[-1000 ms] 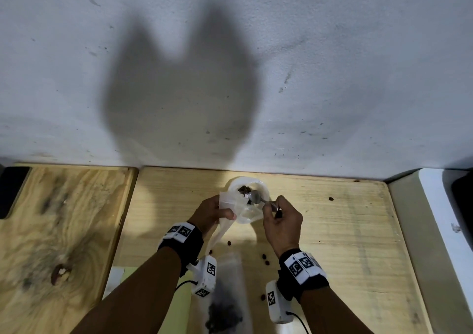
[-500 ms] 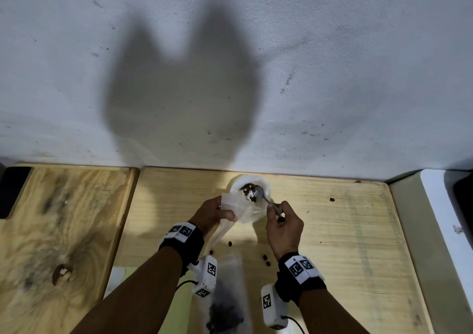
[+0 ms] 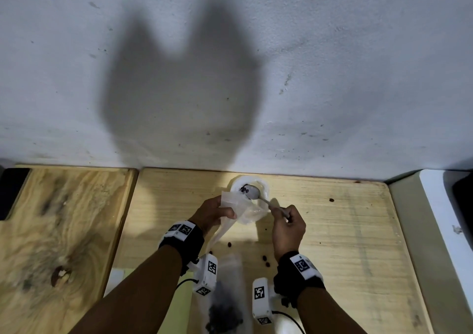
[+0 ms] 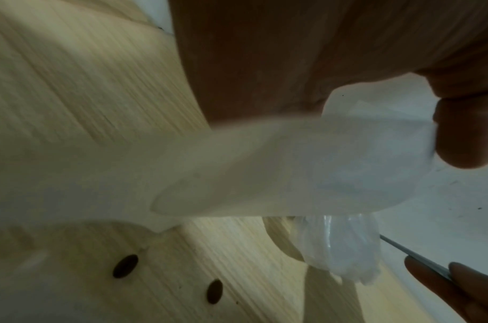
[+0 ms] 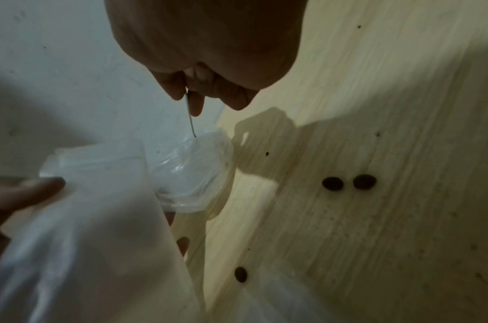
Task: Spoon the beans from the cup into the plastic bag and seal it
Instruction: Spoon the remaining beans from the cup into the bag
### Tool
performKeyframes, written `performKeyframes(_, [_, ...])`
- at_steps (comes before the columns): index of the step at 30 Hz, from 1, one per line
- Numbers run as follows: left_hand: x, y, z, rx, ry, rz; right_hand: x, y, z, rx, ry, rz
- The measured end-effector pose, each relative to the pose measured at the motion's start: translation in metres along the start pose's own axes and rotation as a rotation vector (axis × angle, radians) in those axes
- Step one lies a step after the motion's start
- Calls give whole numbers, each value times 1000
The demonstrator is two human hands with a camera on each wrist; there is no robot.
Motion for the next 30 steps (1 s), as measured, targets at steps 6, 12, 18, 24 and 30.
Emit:
performKeyframes(6, [9,1,2,-39,10,45,14,5,11,-197,243,52])
performKeyframes(12, [1,1,-1,-25,36,-19,15,16,-2,-207,329,131])
performKeyframes(18, [3,0,0,-32,-14,-5,11,6,-26,121,57,125])
performKeyframes(24, [1,4,0,-37,-34,-5,1,-5,-46,410,-155,79])
performKeyframes(30, [-14,2,-6,64,-137,-42,-22,-15,-29,343,-148,82])
Point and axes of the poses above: each hand's wrist, its own y-axis away from the middle knuckle, its own x-axis out of the palm, z = x × y, the point moved 9 cm from there along -y, towards the middle knuckle, and after that the axes turned 4 degrees about x, right-handed, at the moved point
